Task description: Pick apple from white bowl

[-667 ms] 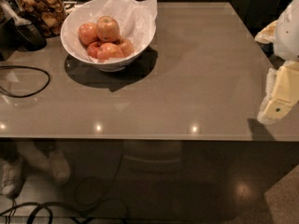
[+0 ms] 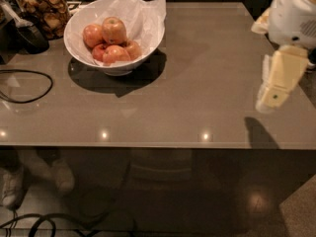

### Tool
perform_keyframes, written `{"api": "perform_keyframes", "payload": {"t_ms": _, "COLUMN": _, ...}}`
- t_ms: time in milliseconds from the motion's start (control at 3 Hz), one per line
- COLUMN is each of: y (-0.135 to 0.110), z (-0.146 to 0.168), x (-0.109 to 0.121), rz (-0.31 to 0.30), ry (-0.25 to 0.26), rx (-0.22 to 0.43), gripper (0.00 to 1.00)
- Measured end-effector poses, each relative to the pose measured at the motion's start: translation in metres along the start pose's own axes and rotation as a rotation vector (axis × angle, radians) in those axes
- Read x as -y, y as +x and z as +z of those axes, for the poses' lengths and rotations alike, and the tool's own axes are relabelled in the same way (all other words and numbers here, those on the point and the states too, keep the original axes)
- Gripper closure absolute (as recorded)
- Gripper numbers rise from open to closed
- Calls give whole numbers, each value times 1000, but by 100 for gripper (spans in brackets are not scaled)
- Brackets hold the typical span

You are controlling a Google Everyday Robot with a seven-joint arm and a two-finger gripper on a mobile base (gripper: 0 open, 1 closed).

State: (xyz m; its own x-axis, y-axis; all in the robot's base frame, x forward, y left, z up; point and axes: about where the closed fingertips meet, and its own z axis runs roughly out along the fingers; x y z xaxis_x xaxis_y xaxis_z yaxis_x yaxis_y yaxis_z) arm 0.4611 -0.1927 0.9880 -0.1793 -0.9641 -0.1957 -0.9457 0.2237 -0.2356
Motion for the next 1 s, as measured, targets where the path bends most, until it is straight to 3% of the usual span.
{"api": "perform_keyframes", "payload": {"t_ms": 333, "y": -57, "z": -6, "x": 29, "rz": -95, "ry": 25, "rx": 4, "gripper": 0}}
{"api": "perform_keyframes", "payload": {"t_ms": 667, "y": -57, "z": -7, "x": 33, "rz": -85, "ry": 45, "rx": 11, "gripper": 0}}
{"api": "perform_keyframes", "payload": {"t_ms": 1000, "y": -68, "z": -7, "x": 48, "rz": -50, "ry": 76, "rx": 75, "gripper": 0}}
